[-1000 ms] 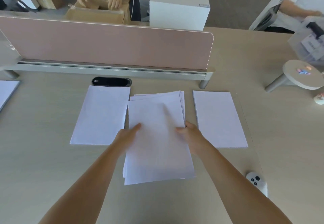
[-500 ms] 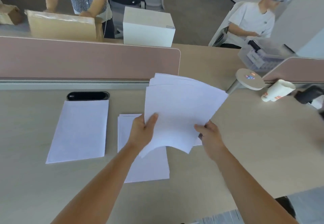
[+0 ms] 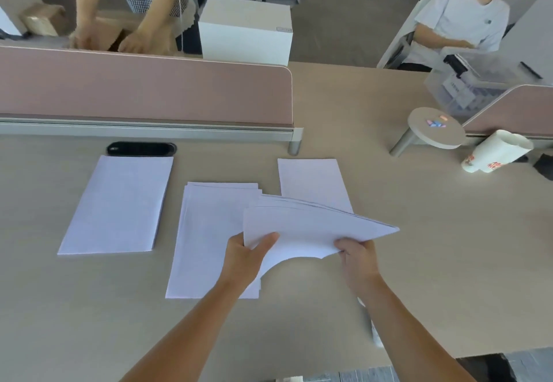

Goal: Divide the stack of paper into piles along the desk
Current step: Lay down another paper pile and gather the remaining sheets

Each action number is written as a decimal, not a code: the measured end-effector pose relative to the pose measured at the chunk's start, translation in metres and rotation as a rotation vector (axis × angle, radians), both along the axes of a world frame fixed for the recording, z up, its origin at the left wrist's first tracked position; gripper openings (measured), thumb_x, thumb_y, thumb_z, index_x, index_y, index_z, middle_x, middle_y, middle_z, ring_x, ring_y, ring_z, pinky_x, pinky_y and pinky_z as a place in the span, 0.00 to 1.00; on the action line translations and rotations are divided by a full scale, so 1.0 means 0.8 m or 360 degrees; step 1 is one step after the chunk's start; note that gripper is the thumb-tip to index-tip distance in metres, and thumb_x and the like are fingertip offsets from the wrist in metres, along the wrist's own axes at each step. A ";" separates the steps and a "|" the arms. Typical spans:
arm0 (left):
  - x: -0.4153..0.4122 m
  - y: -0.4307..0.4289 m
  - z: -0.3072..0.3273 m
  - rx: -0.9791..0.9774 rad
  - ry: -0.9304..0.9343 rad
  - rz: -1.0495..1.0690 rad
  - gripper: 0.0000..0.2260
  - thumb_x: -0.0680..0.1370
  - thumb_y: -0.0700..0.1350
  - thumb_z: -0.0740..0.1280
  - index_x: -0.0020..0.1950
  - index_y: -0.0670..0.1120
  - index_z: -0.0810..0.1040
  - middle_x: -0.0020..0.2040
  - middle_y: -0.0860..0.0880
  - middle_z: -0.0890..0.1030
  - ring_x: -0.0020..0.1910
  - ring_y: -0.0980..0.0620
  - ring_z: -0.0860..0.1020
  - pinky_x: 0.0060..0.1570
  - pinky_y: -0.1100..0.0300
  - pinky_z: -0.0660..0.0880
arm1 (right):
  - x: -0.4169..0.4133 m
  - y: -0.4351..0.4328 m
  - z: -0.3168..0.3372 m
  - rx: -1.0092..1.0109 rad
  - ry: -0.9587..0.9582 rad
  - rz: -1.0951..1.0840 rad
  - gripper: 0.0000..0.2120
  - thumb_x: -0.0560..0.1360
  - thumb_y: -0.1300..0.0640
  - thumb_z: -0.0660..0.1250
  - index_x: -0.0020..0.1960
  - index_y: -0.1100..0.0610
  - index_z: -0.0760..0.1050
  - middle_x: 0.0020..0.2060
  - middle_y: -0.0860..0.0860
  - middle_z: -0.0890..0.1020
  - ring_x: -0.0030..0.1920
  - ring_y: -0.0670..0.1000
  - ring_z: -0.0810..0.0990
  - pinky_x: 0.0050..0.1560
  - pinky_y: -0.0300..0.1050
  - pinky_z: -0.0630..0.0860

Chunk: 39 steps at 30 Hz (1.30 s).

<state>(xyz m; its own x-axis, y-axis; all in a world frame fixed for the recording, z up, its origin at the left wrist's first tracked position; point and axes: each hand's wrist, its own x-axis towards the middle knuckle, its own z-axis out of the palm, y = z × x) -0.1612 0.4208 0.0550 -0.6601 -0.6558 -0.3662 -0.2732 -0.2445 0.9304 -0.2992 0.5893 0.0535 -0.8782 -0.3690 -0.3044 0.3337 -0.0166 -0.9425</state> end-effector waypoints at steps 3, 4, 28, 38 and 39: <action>-0.004 0.026 -0.010 0.0001 -0.0052 0.0125 0.06 0.73 0.42 0.75 0.39 0.52 0.82 0.32 0.60 0.84 0.33 0.65 0.81 0.33 0.73 0.75 | -0.011 0.018 -0.013 0.0032 0.0004 0.0108 0.08 0.60 0.67 0.64 0.37 0.58 0.75 0.31 0.47 0.77 0.37 0.51 0.74 0.43 0.46 0.69; -0.005 0.033 -0.013 -0.0006 -0.0084 0.0150 0.06 0.73 0.42 0.76 0.39 0.51 0.82 0.31 0.60 0.84 0.32 0.66 0.81 0.31 0.73 0.74 | -0.016 0.024 -0.017 0.0037 -0.0001 0.0144 0.08 0.60 0.67 0.64 0.37 0.58 0.75 0.31 0.48 0.78 0.37 0.52 0.74 0.42 0.46 0.69; -0.025 0.074 -0.003 -0.0018 -0.0078 0.0190 0.16 0.61 0.43 0.80 0.48 0.46 0.84 0.44 0.49 0.87 0.45 0.49 0.85 0.45 0.55 0.81 | -0.067 0.066 -0.008 0.0230 0.0054 0.0710 0.11 0.69 0.64 0.77 0.48 0.51 0.83 0.42 0.44 0.88 0.44 0.45 0.86 0.52 0.45 0.80; -0.028 0.083 -0.005 0.0045 -0.0120 0.0295 0.07 0.69 0.39 0.78 0.44 0.44 0.84 0.33 0.51 0.84 0.32 0.48 0.81 0.26 0.60 0.74 | -0.067 0.072 -0.004 0.0271 0.0069 0.0711 0.09 0.70 0.61 0.78 0.47 0.50 0.84 0.42 0.45 0.88 0.46 0.50 0.85 0.50 0.46 0.78; -0.030 0.086 -0.005 0.0052 -0.0127 0.0289 0.06 0.70 0.38 0.78 0.43 0.44 0.84 0.32 0.52 0.84 0.31 0.50 0.81 0.25 0.61 0.73 | -0.066 0.074 -0.004 0.0288 0.0081 0.0714 0.09 0.70 0.60 0.78 0.47 0.50 0.84 0.42 0.45 0.88 0.46 0.51 0.85 0.50 0.45 0.78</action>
